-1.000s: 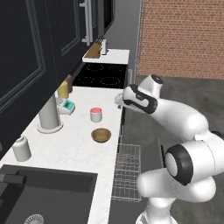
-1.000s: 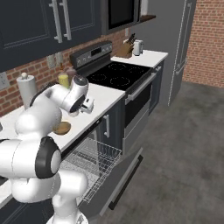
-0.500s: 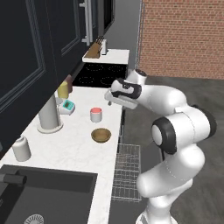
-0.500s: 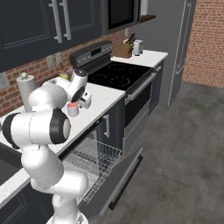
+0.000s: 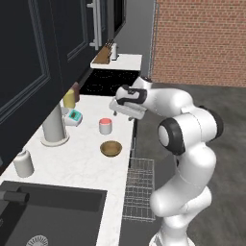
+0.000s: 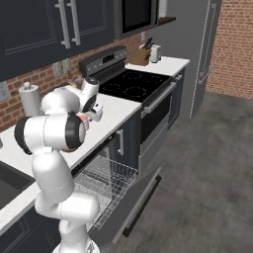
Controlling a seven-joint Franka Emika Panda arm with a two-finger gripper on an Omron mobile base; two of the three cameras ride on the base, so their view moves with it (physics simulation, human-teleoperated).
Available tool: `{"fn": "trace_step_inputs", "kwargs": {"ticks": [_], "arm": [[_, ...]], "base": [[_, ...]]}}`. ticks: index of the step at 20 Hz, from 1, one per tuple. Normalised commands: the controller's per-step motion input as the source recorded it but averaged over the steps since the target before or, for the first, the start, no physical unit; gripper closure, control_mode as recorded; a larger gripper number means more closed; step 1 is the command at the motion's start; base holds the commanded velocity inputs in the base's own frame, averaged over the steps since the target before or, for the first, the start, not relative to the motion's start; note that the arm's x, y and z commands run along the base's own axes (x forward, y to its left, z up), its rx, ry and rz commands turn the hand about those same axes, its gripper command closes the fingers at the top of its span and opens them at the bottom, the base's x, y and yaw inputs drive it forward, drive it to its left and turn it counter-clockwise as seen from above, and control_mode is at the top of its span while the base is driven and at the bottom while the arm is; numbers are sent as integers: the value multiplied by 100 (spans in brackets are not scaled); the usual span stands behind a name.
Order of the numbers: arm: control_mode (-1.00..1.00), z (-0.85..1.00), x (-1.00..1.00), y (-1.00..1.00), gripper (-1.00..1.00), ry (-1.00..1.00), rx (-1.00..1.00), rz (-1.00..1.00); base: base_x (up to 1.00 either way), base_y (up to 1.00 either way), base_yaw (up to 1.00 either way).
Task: Pick up the cup and bowl from the counter, place them in the dishwasher, and close the dishwasher door.
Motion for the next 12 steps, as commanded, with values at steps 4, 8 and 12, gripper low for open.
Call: {"fn": "trace_step_inputs", "kwargs": {"ticks": [4,8,12], "arm": [[-100,-28,44,13,-100,9,0,0],[-100,-24,38,3,-100,12,0,0],[-100,-16,39,30,-100,16,-3,-6]], "base": [[0,0,0],[0,0,0],[0,0,0]]}}
